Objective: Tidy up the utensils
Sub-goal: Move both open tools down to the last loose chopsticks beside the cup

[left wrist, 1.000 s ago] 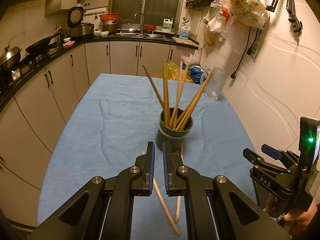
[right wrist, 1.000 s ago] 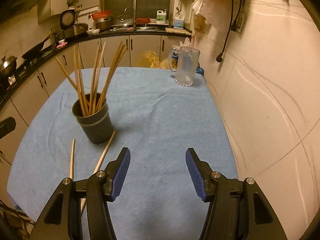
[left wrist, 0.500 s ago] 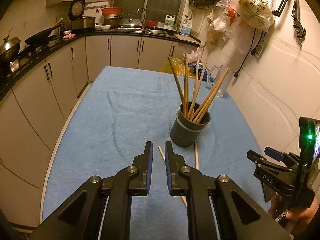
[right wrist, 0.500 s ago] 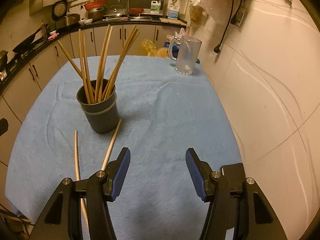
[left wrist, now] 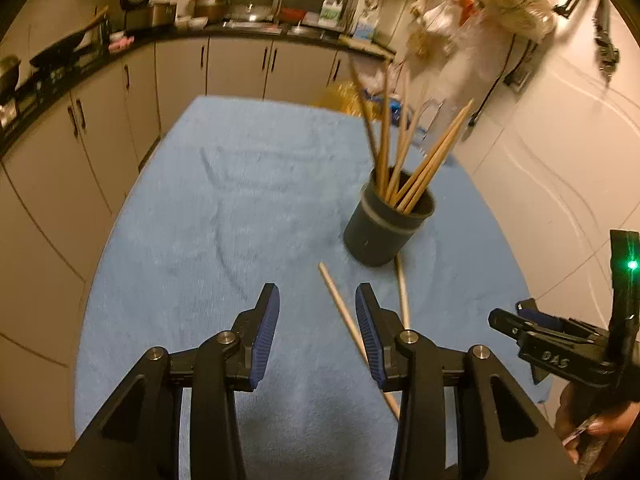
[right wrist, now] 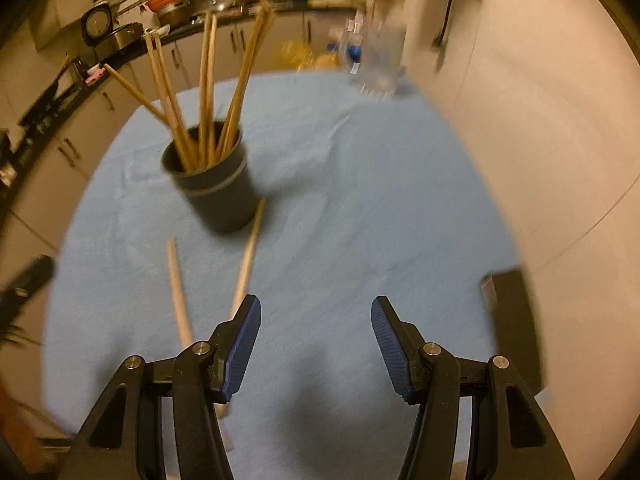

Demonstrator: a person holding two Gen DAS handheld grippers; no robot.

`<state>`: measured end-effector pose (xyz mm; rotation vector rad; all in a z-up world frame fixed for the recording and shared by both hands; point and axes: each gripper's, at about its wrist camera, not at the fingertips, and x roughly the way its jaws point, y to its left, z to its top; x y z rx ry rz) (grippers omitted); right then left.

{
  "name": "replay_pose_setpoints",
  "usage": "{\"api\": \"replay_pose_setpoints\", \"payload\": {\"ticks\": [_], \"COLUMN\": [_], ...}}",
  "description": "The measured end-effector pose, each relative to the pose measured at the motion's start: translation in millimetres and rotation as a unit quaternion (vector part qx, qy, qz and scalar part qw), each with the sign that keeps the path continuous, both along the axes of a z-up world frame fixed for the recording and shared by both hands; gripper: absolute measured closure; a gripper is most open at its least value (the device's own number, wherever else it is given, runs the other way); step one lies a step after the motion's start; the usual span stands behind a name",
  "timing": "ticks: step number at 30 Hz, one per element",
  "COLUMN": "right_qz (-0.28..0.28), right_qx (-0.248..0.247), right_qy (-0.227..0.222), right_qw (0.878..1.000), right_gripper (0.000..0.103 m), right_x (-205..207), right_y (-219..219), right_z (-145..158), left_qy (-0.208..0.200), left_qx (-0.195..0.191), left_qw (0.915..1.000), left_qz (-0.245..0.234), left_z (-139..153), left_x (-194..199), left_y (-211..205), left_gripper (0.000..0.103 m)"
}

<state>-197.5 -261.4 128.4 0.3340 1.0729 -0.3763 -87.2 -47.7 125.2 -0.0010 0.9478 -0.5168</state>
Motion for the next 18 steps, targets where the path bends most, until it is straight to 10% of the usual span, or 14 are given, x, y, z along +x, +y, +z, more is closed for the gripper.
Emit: {"api": "replay_pose_setpoints", "payload": {"ticks": [9,18], "right_qz": [0.031,0.073], "right_qx": [0.149,0.134], "right_qy": [0.047,0.114], "right_qw": [0.987,0.982], "right_gripper": [0.068,0.095], "right_x": [58.4,97.5], "right_y": [-2.9,20.3], "right_z": [-44.8,-91.6], "left_qy": [0.029,0.044], "left_qx": [0.023,0.036], "left_qw": [0.9985,0.9958], "left_qz": [0.040,0.072], "left_z": [-19.2,-30.7], "left_x": [10.6,12.8], "left_y": [15.3,30.7], "left_gripper": [0.065,0.065]}}
